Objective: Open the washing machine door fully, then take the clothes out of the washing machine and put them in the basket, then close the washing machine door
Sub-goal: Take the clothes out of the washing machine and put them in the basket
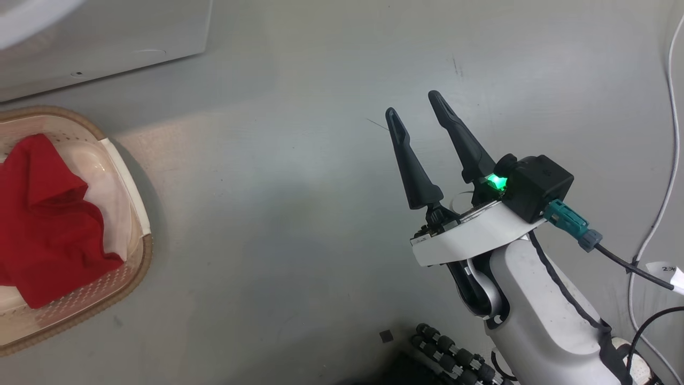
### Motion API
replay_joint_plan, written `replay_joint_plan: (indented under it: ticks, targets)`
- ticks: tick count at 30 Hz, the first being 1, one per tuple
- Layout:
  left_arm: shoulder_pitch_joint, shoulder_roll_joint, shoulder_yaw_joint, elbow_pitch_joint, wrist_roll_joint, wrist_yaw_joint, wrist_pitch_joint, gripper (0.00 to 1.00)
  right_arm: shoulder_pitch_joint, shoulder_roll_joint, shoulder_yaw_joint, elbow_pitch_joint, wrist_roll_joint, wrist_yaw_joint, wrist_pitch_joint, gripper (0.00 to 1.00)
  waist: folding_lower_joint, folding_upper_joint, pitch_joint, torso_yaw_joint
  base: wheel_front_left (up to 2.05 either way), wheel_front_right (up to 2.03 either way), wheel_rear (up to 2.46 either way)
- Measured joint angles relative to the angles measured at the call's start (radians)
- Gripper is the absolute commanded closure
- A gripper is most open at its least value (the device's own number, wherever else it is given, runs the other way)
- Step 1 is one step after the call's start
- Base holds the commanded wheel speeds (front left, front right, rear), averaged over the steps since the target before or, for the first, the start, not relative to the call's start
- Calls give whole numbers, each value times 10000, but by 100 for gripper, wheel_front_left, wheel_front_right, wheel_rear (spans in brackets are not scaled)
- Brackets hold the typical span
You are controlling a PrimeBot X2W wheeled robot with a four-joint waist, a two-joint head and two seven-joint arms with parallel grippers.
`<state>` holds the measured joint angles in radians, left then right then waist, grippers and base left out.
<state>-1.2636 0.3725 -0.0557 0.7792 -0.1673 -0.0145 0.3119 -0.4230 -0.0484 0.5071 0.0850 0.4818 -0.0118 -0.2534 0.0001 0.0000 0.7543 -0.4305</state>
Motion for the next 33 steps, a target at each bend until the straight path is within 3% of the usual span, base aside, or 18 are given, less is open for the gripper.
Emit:
replay_joint_plan:
  ticks: [17, 33]
  targets:
    - [104, -550, -265, 859, -50, -351, -1325, 100, -1, -4, -382, 428, -360, 2, 0, 0, 0, 0, -848, 499, 0, 0, 0]
    - [1599, -1095, -359, 1626, -439, -706, -2955, 100, 78, -13, -888, 894, -625, 107, 0, 0, -1, 0, -2140, 1311, 0, 0, 0]
